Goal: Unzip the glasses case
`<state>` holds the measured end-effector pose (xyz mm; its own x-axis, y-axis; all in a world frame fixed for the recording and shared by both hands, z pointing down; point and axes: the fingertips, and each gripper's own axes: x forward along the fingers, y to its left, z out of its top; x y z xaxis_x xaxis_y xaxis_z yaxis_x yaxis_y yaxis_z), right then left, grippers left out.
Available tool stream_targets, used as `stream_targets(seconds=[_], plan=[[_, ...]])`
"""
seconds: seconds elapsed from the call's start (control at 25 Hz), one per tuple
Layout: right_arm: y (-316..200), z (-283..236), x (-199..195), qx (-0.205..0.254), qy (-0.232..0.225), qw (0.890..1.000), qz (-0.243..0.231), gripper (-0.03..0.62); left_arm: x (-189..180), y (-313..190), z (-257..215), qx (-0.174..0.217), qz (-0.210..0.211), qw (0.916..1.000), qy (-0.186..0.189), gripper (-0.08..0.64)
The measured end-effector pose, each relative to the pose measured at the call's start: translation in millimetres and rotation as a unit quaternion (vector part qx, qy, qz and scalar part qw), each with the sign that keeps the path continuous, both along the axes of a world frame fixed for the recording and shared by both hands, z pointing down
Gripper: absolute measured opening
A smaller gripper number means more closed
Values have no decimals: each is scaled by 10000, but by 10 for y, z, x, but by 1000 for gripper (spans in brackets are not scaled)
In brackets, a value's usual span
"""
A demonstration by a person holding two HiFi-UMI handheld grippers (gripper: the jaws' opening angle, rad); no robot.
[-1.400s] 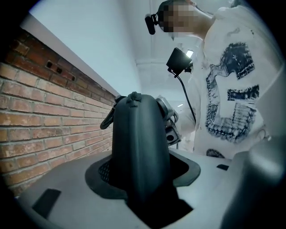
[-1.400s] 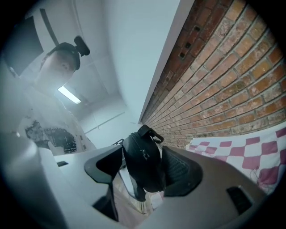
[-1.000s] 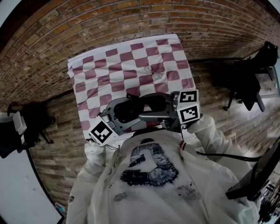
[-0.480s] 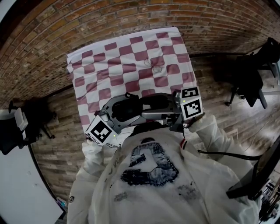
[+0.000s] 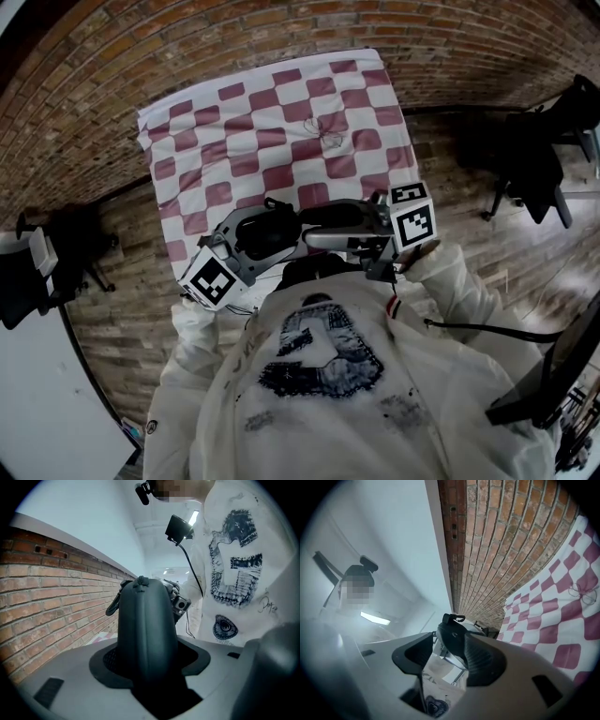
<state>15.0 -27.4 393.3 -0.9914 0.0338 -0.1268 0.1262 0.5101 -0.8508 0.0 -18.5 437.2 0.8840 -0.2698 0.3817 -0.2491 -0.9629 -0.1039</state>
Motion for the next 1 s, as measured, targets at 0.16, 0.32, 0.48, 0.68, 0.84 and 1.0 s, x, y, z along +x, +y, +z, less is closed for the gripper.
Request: stream_targets(seconds=[0.16,0.32,0.48,0.68,0.84,1.0], plan=[[0,25,21,-58,29,10000,12,187,-7,8,38,-3,-34,10000,45,264],[-26,28,43,-66,29,10000,59,178,-2,29,44,23,-13,10000,-6,264],[-59,32,41,-121,19,9999,93,170,-14,36,50,31,12,10000,-49,264],[-68,27,53,-384,-140,9991,105,153,-44,26,62,42,-37,10000,-57,264],[-88,9,71,-608,-327,9975,131,143,-57,28,99,69,1,9995,-298,264],[-90,7,54,-630,-331,9974,121,137,-55,40,135,99,37,9992,-392,264]])
